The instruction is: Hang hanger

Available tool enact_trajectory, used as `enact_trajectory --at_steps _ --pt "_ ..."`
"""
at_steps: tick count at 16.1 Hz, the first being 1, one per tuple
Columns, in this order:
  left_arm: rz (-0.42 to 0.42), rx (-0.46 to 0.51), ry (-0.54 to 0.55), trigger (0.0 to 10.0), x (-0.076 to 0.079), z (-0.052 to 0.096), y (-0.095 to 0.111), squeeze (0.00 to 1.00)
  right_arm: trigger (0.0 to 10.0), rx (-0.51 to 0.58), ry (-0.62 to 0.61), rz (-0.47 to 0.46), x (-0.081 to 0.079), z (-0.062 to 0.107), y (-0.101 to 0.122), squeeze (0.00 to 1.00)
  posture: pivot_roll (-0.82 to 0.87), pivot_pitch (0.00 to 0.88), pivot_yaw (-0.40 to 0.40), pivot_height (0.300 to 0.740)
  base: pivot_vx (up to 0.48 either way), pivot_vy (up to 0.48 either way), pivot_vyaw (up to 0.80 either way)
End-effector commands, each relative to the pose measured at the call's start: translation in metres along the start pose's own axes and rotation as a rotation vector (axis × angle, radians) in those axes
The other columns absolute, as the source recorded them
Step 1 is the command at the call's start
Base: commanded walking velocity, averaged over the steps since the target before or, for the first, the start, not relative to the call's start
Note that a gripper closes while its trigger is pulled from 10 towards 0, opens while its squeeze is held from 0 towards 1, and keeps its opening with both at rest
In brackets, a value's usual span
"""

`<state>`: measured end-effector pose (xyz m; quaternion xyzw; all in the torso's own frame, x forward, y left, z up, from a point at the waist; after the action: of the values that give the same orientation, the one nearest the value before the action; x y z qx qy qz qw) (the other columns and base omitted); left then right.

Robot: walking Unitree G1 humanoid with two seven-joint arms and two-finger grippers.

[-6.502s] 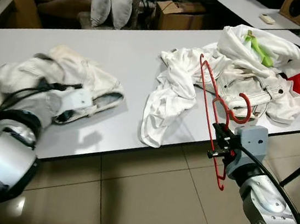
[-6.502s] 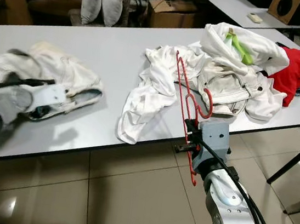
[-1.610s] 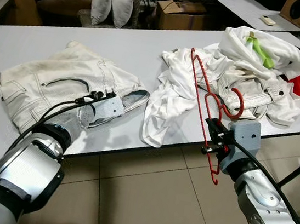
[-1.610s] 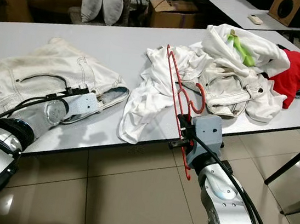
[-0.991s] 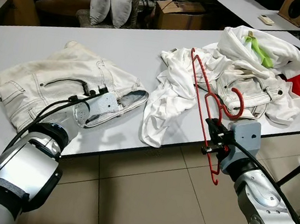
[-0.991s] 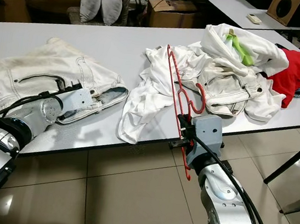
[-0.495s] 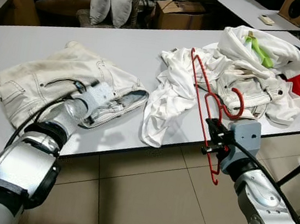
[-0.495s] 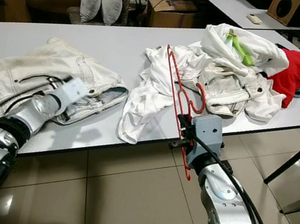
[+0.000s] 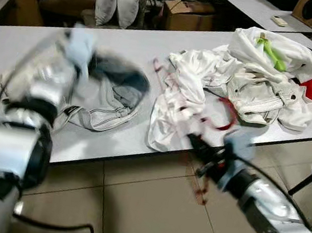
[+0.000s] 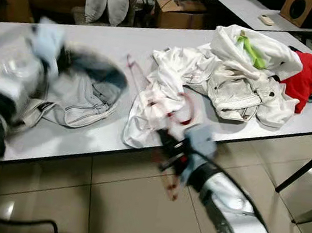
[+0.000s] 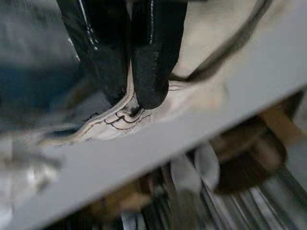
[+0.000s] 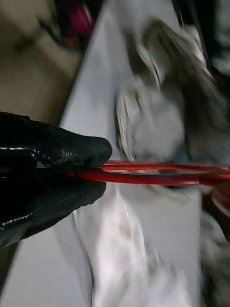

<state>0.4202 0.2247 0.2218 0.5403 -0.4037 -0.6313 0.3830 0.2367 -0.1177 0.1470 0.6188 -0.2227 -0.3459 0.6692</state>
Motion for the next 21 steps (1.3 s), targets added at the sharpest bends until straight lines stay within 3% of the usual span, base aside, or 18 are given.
enact_trajectory --at_steps 1,4,7,10,13,15,17,20,21 --pt "0.012 0.053 0.0 0.0 -0.005 0.0 0.013 0.0 10.0 0.003 0.049 -0.008 -0.006 -0.002 0.004 0.0 -0.18 0.0 0.025 0.74 0.0 0.0 0.0" --pt "-0.035 0.18 -0.058 0.0 -0.018 0.002 0.058 0.0 10.0 0.0 0.081 -0.142 -0.003 -0.026 0.005 0.0 -0.13 0.0 0.003 0.74 0.0 0.0 0.0" --pt "-0.098 0.204 -0.146 0.0 -0.019 0.005 0.073 0.0 10.0 -0.057 0.133 -0.264 0.005 -0.058 0.002 0.0 -0.09 0.0 -0.011 0.74 0.0 0.0 0.0" --pt "-0.149 0.216 -0.175 0.0 -0.026 0.01 0.084 0.0 10.0 -0.166 0.063 -0.343 0.027 -0.087 -0.007 0.0 -0.06 0.0 -0.029 0.74 0.0 0.0 0.0" --pt "-0.265 0.149 -0.228 0.0 -0.035 0.018 0.078 0.0 10.0 -0.117 -0.048 -0.318 0.058 -0.099 0.012 0.0 -0.04 0.0 -0.044 0.74 0.0 0.0 0.0" --pt "-0.289 0.122 -0.252 0.0 -0.038 0.021 0.074 0.0 10.0 -0.082 -0.071 -0.332 0.071 -0.101 0.024 0.0 -0.03 0.0 -0.043 0.74 0.0 0.0 0.0" --pt "-0.354 0.056 -0.333 0.0 -0.045 0.03 0.068 0.0 10.0 -0.017 -0.134 -0.305 0.094 -0.111 0.052 0.0 -0.02 0.0 -0.043 0.74 0.0 0.0 0.0" --pt "-0.411 -0.044 -0.416 0.0 -0.051 0.039 0.055 0.0 10.0 0.098 -0.123 -0.302 0.099 -0.119 0.083 0.0 -0.01 0.0 -0.046 0.74 0.0 0.0 0.0" --pt "-0.371 -0.052 -0.489 0.0 -0.048 0.044 0.054 0.0 10.0 0.128 -0.117 -0.312 0.099 -0.121 0.09 0.0 -0.01 0.0 -0.047 0.74 0.0 0.0 0.0"
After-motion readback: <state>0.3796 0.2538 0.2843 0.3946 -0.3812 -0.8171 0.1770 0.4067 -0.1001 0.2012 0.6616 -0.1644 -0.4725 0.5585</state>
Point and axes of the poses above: a point about 5 cm out from each wrist's last joint towards the gripper, its own z axis pointing back from the gripper into the wrist, its own y axis along the axis of the wrist's last joint, x = y × z, the point moved 1 cm from there along -z, pointing out of the wrist towards the gripper, and after that the axes turned 1 degree about -z, right-handed, at the moved point
